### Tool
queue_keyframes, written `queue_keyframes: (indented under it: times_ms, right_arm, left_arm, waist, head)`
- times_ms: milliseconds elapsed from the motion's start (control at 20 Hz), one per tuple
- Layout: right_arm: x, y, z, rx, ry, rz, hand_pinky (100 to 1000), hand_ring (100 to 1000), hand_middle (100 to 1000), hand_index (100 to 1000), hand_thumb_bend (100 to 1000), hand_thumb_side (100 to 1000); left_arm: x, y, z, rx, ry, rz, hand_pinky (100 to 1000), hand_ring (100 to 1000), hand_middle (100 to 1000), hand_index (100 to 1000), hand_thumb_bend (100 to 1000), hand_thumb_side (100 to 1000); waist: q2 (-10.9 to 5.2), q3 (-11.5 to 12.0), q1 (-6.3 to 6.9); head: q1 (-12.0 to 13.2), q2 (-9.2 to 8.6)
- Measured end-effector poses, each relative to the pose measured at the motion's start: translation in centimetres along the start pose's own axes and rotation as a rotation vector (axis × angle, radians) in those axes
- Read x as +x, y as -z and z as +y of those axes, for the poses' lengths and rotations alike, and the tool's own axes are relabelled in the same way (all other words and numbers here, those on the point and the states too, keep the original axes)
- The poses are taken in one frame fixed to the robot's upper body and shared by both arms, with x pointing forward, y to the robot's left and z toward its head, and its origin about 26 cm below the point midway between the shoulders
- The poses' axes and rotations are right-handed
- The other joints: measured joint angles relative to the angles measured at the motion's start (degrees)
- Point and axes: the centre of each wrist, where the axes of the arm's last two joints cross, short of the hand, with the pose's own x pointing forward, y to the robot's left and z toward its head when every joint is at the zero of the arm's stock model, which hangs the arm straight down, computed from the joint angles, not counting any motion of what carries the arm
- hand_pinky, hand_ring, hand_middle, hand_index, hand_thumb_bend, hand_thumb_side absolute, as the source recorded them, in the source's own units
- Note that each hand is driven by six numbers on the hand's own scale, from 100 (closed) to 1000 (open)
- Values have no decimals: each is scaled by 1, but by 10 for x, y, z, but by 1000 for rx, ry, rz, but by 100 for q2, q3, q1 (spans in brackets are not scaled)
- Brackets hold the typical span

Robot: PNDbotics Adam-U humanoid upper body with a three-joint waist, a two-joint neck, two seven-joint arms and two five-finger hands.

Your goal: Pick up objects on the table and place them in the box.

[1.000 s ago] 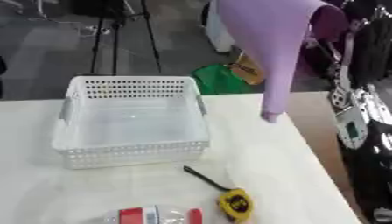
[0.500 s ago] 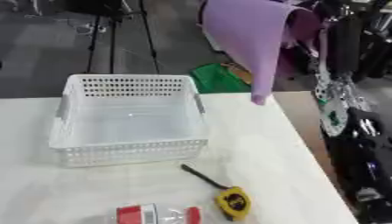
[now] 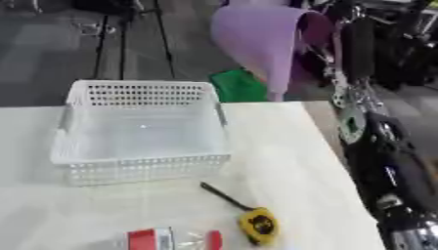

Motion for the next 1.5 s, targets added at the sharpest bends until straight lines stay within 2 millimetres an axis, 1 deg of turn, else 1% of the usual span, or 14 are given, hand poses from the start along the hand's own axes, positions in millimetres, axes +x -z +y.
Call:
queue_keyframes:
  times_ms: [200,450,700,850,1250,1500]
  right_arm:
    - [-1,4,0,-2,1,2,737,531,440,583,100,473]
    - [1,11,-1,-20,15,6,731,529,439,582,100,465]
    - [9,14,2,-39,35,7,729,529,438,582,100,465]
    - [14,14,5,-45,43,6,729,529,438,582,100,466]
    - [24,15,9,-48,54,-3,727,527,436,579,100,468]
    - [39,18,14,-57,60,-29,725,525,435,579,100,468]
  left_arm:
    - [3,2,-4,-1,-18,-8,707,554,476,726,100,949]
    - [5,5,-6,-1,-29,-19,707,554,476,726,100,947]
    - [7,6,-8,0,-42,-18,707,554,476,726,100,947]
    - [8,7,-9,-1,-47,-21,708,554,476,726,100,946]
    - [9,7,-11,-1,-54,-19,708,555,478,726,100,945]
    - [10,6,-12,0,-57,-16,708,555,478,726,100,945]
  waist:
    - [71,130,-25]
    - [132,225,-25]
    - [153,282,1]
    - [166,284,22]
    - [167,295,49]
    - [166,296,113]
  head:
    - [-79,-29]
    - [-213,-90]
    - [-532,-199]
    - [-654,-230]
    - [-677,-251]
    - [-710,-369]
